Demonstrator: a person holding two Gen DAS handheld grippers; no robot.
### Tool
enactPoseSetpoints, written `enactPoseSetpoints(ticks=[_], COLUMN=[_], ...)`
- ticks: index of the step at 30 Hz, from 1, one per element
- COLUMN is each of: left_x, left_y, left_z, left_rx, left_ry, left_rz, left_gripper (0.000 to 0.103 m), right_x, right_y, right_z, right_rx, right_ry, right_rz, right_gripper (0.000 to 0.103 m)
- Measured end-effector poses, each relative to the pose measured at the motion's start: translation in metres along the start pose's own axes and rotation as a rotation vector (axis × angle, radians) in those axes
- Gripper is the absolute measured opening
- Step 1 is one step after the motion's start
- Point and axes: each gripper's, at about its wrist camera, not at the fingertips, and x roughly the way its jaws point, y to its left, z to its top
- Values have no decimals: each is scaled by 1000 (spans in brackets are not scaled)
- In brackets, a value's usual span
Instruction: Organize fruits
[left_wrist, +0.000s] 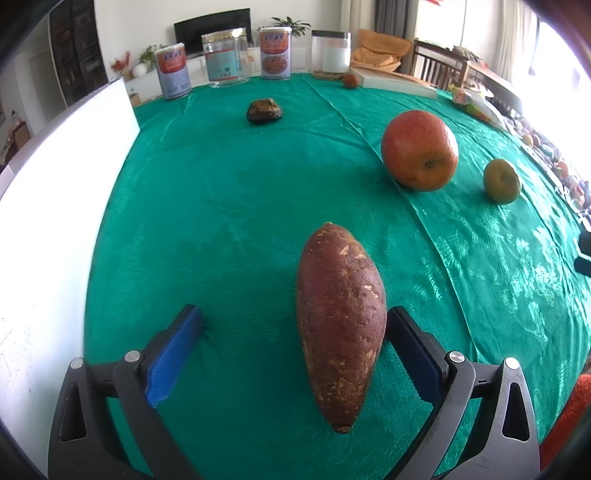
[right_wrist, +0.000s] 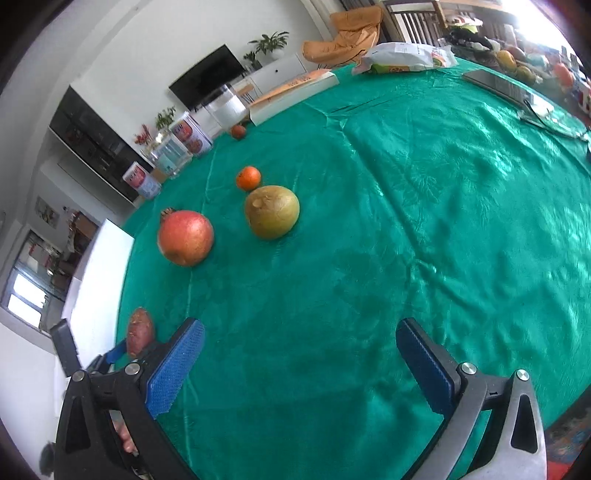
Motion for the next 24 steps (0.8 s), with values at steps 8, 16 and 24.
enactPoseSetpoints(ticks=[8, 16, 24], left_x=[0, -2, -11], left_y=[0, 0, 7], left_z=[0, -1, 2], left_rx=[0, 11, -3], left_ry=[0, -5, 48], left_rz=[1, -16, -87], left_gripper=[100, 100, 99], right_x=[61, 68, 33], right_y=[20, 32, 30], right_z=[65, 52, 4], right_rx=[-1, -82, -91], right_ry=[20, -2, 96], right_rz=[58, -4, 68], right_gripper=[102, 53, 53])
